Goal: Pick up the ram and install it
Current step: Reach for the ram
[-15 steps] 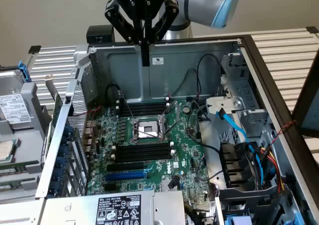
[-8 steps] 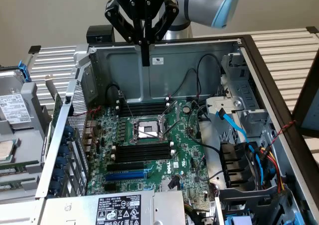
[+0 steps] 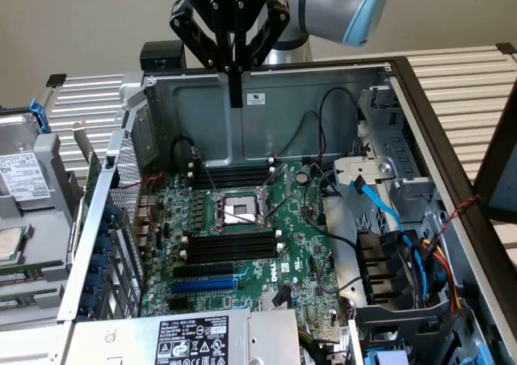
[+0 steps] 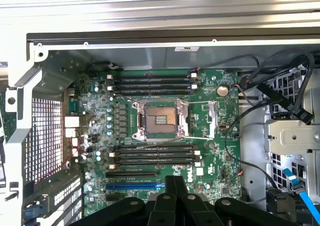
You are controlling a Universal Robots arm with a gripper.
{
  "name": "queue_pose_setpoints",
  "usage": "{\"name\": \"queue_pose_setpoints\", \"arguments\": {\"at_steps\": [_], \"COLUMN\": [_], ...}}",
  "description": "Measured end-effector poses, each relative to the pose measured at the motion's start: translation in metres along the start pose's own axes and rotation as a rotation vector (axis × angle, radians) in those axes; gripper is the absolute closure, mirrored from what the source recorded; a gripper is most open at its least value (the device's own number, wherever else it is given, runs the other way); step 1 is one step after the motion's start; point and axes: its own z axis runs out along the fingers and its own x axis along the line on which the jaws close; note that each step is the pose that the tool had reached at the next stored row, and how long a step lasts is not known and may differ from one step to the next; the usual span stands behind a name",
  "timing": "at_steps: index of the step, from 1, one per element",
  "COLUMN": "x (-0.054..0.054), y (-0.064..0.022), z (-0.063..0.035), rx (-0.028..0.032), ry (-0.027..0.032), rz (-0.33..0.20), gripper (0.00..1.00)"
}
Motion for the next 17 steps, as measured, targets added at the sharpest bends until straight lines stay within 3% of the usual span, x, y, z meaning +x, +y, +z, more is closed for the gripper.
{"name": "queue_pose_setpoints", "arguments": {"at_steps": [8,17], "x": [0.026,0.041], "y": [-0.0087,-0.0118], "z": [-0.0008,-0.0008], "rx": [-0.0009,-0.0064], "ry": [-0.0004,0.0024], "rz": [-0.005,-0.058], "gripper": [0.89,0.89]}}
